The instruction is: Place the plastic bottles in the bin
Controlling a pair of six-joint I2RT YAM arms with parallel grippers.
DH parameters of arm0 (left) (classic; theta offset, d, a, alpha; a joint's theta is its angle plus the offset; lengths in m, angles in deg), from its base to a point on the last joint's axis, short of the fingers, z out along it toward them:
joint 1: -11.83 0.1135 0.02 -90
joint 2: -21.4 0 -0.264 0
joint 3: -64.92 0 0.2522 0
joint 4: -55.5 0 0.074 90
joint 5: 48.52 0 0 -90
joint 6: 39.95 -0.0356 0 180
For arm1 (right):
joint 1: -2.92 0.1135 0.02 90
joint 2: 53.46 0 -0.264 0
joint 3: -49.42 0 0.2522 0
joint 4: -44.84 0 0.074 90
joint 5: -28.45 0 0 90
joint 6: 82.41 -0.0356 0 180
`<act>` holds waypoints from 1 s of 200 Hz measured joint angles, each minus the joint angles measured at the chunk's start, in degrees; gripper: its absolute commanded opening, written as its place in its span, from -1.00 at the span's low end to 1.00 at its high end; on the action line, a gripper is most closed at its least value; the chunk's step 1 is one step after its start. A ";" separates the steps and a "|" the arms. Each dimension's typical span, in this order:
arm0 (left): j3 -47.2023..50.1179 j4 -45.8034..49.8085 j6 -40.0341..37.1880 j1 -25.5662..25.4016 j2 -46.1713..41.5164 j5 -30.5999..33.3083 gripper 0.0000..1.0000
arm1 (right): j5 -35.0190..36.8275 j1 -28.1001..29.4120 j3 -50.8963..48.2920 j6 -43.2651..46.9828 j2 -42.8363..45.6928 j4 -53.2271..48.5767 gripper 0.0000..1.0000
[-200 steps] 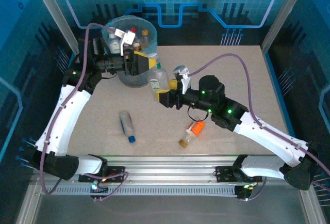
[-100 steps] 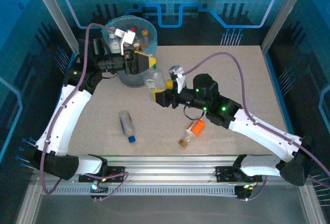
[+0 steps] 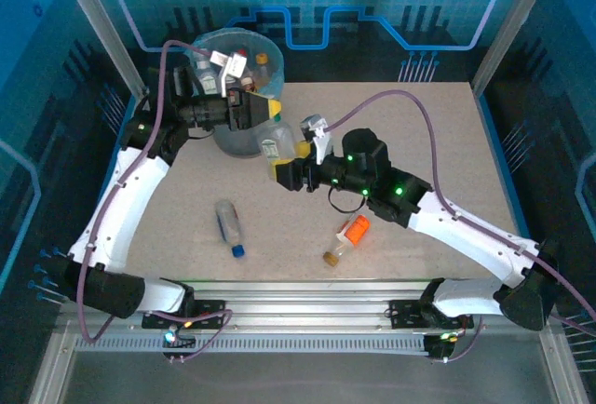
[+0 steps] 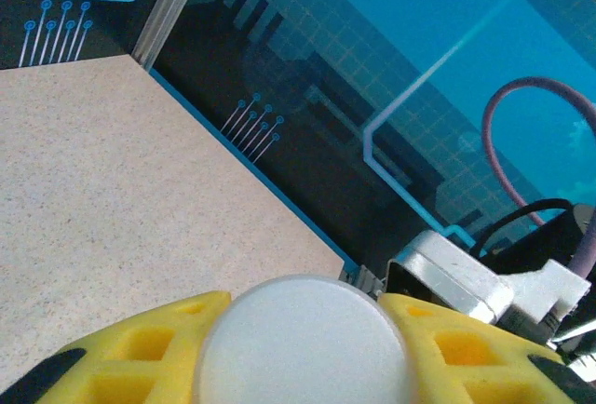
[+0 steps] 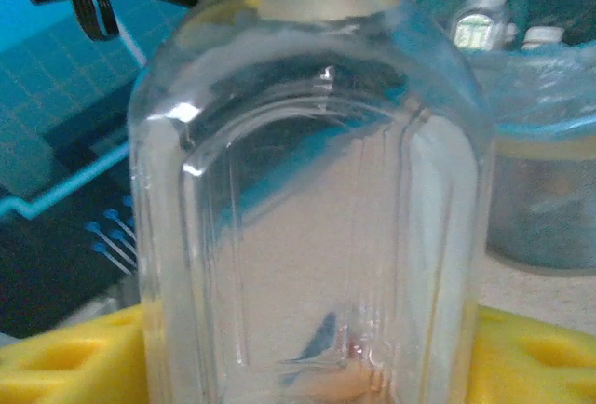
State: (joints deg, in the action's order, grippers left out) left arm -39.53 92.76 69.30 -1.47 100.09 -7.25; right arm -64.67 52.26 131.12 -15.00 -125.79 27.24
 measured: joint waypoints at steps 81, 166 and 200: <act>-19.23 0.20 1.11 8.74 10.16 27.65 -1.00 | 10.21 -2.69 3.54 3.06 -0.13 -4.09 1.00; -40.59 8.02 -7.43 11.32 39.67 45.83 -0.05 | 12.22 -6.43 3.56 3.17 -1.68 -6.29 1.00; -40.63 8.87 -7.26 11.32 44.39 46.60 0.60 | 12.66 -7.54 3.56 3.15 -2.95 -6.75 1.00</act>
State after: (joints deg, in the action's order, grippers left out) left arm -80.17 101.64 62.04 9.85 144.49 39.35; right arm -52.01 44.72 134.68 -11.86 -128.74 20.49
